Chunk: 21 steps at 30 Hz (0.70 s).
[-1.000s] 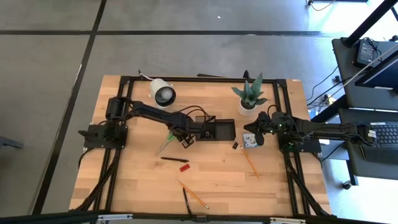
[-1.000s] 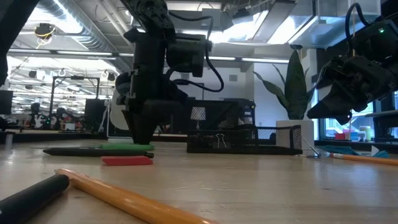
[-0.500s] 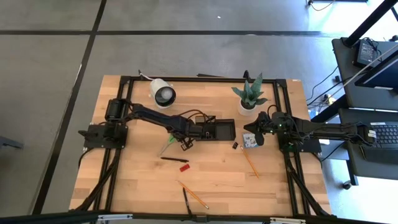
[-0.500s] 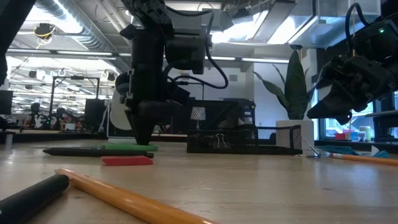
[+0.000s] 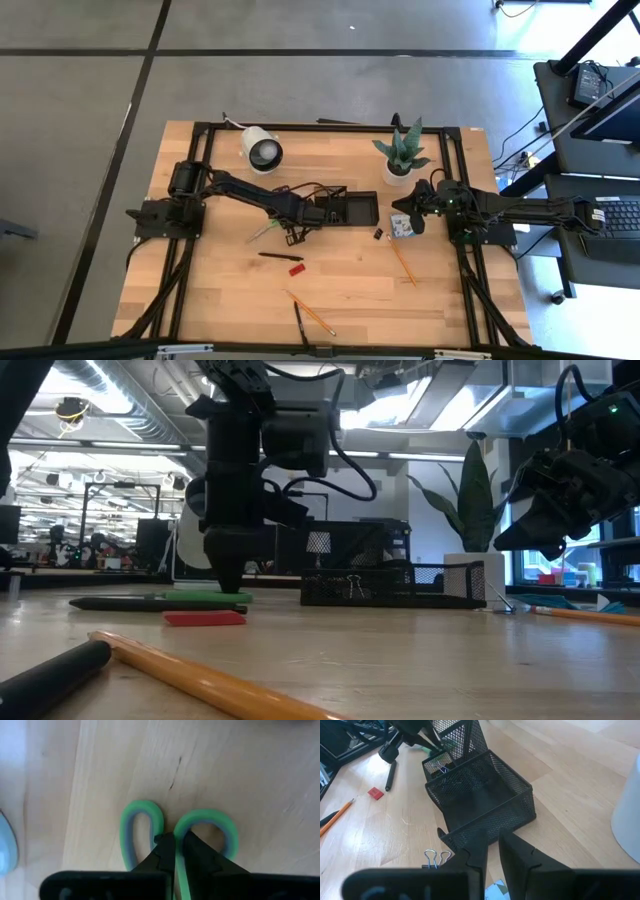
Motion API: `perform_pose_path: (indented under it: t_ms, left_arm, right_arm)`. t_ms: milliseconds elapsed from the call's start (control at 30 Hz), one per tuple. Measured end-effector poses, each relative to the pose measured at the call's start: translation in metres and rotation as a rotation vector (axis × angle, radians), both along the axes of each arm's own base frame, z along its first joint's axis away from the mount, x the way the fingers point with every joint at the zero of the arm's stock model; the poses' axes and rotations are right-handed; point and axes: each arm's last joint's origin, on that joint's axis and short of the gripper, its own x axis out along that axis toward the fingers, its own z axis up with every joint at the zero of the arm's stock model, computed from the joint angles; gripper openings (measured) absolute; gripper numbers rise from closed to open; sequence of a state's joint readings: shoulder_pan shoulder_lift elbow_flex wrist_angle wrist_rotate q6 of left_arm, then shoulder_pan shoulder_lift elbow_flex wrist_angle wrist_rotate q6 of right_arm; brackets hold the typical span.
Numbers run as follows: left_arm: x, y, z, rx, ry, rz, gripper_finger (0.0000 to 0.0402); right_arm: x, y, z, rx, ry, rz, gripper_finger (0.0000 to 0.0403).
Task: Pick and place office supplies into organizer
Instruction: Put the green scissors in the desk organizer
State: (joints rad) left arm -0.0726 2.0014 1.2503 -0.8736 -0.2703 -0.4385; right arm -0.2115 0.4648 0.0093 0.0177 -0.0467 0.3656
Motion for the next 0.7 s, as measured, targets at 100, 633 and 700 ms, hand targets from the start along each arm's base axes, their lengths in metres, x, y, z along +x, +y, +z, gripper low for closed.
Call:
perform_pose_path:
  t_ms: [100,633,700]
  left_arm:
    - [-0.001,-0.002,0.007,0.011,-0.027,-0.008,0.0014]
    - [0.005,-0.021,0.035,-0.097,-0.211,-0.081,0.0012]
    - [0.006,-0.021,0.037,-0.093,-0.212,-0.081,0.0012]
  right_arm:
    - [0.0,0.0,0.0,-0.001,0.0,0.0,0.0051]
    - [0.0,0.0,0.0,-0.005,0.001,0.002,0.0051]
    - [0.0,0.0,0.0,-0.006,0.001,0.002,0.0051]
